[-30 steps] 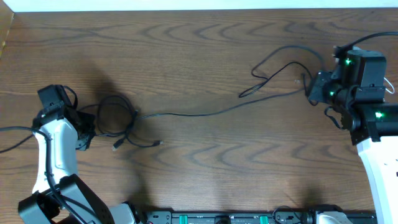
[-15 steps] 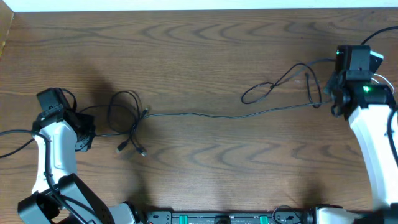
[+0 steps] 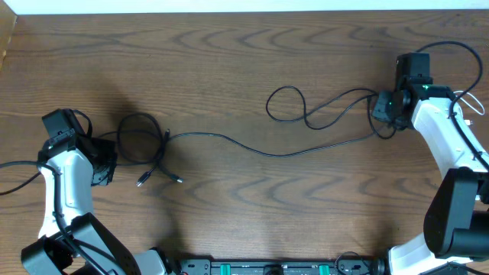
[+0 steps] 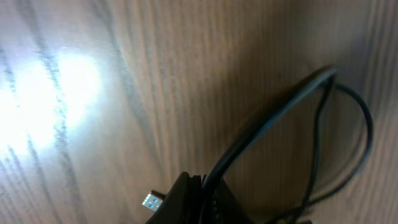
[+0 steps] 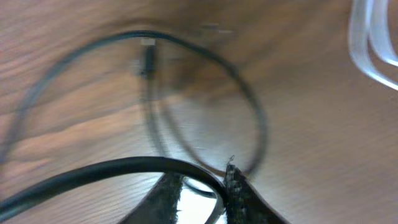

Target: Untangle cables

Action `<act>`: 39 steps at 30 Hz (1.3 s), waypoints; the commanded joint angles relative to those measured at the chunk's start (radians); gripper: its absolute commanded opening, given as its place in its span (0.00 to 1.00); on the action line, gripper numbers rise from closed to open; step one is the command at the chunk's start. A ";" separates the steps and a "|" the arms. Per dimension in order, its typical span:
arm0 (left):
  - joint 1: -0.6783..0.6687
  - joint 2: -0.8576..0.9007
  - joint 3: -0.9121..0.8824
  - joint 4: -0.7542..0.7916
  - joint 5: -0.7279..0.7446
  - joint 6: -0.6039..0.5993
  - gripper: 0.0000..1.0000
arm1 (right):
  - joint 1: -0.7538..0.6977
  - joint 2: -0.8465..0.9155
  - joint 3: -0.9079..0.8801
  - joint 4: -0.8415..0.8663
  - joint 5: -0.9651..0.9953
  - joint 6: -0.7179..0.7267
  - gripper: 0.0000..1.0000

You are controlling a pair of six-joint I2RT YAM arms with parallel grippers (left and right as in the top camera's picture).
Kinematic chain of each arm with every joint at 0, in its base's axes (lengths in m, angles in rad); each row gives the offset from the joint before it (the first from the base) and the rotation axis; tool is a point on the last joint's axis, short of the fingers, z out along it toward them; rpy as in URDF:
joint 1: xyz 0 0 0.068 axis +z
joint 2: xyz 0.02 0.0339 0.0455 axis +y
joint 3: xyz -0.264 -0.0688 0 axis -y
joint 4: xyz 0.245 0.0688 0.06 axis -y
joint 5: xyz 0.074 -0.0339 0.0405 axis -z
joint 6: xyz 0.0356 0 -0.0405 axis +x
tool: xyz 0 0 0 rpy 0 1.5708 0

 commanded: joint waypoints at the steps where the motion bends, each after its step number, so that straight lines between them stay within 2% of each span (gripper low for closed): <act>1: 0.004 0.004 0.003 0.014 0.063 0.053 0.08 | 0.002 -0.009 0.014 0.027 -0.266 -0.105 0.45; 6: 0.004 0.004 0.003 0.024 0.105 0.080 0.08 | 0.004 -0.021 0.025 0.022 -0.512 -0.155 0.71; 8: 0.003 0.004 0.003 0.026 0.114 0.095 0.08 | 0.010 -0.022 0.026 0.015 -0.562 -0.163 0.77; 14: 0.002 0.004 0.003 0.064 0.235 0.199 0.08 | 0.036 -0.022 0.029 -0.115 -0.537 -0.119 0.99; 18: -0.011 0.004 0.003 0.087 0.309 0.267 0.08 | 0.040 -0.022 0.042 -0.268 -0.521 -0.100 0.99; 21: -0.032 0.004 0.003 0.103 0.360 0.339 0.08 | 0.041 -0.022 0.070 -0.406 -0.524 -0.145 0.99; 25: -0.075 0.004 0.003 0.156 0.528 0.477 0.08 | 0.041 -0.022 0.143 -0.563 -0.520 -0.167 0.99; 29: -0.103 0.004 0.003 0.179 0.620 0.547 0.08 | 0.042 -0.022 0.226 -0.659 -0.521 -0.202 0.99; 32: -0.108 0.004 0.003 0.185 0.704 0.592 0.08 | 0.042 -0.022 0.277 -0.642 -0.573 -0.204 0.99; 36: -0.108 0.004 0.003 0.193 0.804 0.646 0.08 | 0.042 -0.022 0.288 -0.462 -0.797 -0.208 0.99; 39: -0.108 0.004 0.003 0.198 0.809 0.659 0.08 | 0.046 -0.021 0.285 -0.381 -0.824 -0.193 0.99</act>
